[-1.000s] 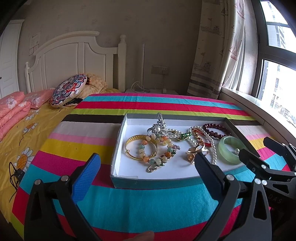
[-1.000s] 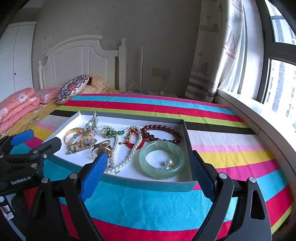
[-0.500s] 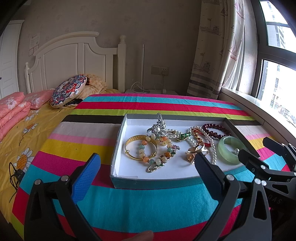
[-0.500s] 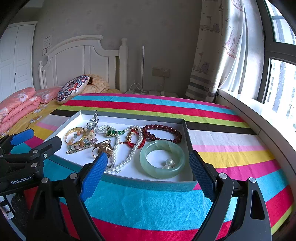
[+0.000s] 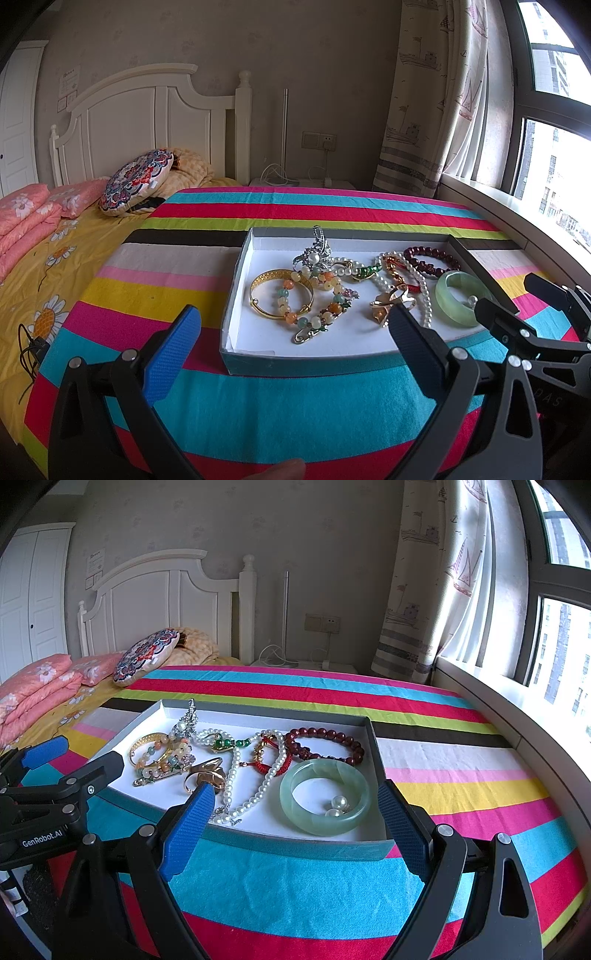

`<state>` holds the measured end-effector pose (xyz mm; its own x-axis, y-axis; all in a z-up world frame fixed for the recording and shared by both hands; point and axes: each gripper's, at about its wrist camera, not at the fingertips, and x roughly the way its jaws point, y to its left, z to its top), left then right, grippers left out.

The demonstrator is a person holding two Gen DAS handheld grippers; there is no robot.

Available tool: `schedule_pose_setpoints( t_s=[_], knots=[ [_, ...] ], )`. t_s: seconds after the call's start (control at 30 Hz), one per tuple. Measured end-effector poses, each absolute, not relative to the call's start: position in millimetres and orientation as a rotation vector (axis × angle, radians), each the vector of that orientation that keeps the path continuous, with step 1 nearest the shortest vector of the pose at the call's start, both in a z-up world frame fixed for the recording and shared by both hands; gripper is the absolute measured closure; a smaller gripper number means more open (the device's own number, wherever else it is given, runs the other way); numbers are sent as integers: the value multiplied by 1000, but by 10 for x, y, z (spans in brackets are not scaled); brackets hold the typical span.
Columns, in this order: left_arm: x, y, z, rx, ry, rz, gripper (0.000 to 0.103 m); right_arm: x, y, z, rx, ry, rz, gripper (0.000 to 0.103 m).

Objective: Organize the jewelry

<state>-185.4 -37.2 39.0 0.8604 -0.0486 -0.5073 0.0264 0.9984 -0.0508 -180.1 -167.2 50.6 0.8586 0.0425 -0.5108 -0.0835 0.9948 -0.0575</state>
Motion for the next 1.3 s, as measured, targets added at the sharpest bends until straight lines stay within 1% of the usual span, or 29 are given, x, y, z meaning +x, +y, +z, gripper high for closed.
schedule_pose_setpoints(
  t_s=[0.97, 1.3],
  knots=[
    [-1870, -347, 437, -38, 502, -41, 3, -1795, -1658, 501, -79, 538, 69, 17],
    [-1895, -459, 413, 83, 499, 34, 3, -1795, -1641, 492, -81, 540, 74, 17]
  ],
)
